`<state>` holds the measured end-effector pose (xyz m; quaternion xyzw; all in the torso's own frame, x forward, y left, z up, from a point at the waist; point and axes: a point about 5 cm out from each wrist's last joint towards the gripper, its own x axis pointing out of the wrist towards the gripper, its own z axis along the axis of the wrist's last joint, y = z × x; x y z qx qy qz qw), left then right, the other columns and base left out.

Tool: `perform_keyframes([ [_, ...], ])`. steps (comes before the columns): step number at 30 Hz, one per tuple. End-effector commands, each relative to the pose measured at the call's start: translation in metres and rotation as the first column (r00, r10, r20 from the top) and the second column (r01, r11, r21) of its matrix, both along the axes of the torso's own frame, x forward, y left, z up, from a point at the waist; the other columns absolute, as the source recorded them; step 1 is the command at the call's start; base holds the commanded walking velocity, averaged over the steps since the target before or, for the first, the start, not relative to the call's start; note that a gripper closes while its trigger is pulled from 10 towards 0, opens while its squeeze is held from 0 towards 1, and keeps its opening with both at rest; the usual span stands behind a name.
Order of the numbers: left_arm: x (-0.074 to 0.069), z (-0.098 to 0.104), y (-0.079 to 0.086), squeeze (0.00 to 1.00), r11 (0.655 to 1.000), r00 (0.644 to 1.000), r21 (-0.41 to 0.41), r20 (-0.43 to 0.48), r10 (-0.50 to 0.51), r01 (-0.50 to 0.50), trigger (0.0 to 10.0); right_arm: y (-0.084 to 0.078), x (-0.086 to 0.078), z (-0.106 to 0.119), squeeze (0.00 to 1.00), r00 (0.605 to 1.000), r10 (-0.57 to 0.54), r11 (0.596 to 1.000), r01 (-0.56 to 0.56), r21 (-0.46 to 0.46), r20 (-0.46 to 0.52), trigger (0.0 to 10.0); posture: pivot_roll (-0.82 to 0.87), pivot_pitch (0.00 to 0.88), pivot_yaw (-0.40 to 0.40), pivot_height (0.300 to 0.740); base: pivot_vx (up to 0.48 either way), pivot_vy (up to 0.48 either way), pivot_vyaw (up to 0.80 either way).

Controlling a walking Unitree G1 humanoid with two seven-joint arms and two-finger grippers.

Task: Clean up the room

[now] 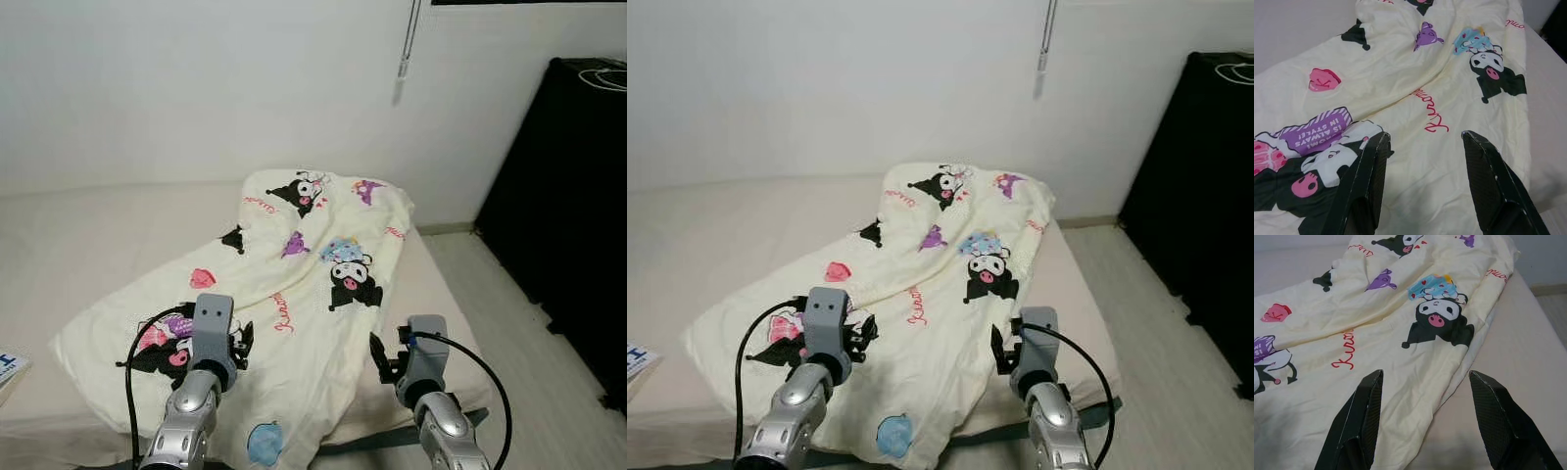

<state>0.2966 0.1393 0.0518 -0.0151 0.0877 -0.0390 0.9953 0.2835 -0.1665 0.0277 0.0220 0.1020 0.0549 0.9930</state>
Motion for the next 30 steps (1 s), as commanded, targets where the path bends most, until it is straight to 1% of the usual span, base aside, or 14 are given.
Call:
perform_keyframes([
  [1,-0.0021,-0.0034,0.0013,0.0,1.0,1.0,0.006,-0.015,-0.003,0.003,10.0,0.0018,-0.0042,-0.0057,0.0,1.0,0.001,1.0,-0.001,0.004,-0.024,10.0,0.03,0.121,0.01,0.74,0.0,0.0,0.0],
  [7,-0.0017,-0.003,0.0007,0.0,0.999,1.0,0.028,-0.01,-0.015,0.015,10.0,0.0016,-0.0042,-0.0055,0.0,1.0,0.003,1.0,-0.003,0.002,-0.023,10.0,0.03,0.12,0.008,0.74,0.0,0.0,0.0],
  [9,-0.0021,-0.0027,-0.0002,0.0,0.999,1.0,0.042,-0.006,-0.022,0.022,10.0,0.0013,-0.0042,-0.0056,0.0,1.0,0.004,1.0,-0.004,0.0,-0.024,10.0,0.03,0.12,0.008,0.74,0.0,-0.472,0.0],
  [13,-0.0026,-0.0034,-0.0008,0.0,0.999,1.0,0.041,-0.006,-0.02,0.021,10.0,0.0011,-0.0043,-0.0059,0.0,1.0,0.004,1.0,-0.004,-0.001,-0.025,10.0,0.03,0.116,0.008,0.74,0.0,-0.474,0.0],
  [19,-0.0027,-0.0052,0.0002,0.0,1.0,1.0,0.016,-0.023,-0.008,0.008,10.0,0.0017,-0.0041,-0.0057,0.0,1.0,0.006,1.0,-0.006,0.0,-0.024,10.0,0.03,0.11,0.009,0.74,0.0,0.0,0.0],
  [30,-0.0021,-0.0084,0.0015,0.0,1.0,0.998,0.023,-0.058,0.004,-0.003,10.0,0.003,-0.0023,-0.005,0.0,1.0,0.008,1.0,-0.008,0.005,-0.022,10.0,0.04,0.101,0.01,0.74,0.0,0.0,0.0],
])
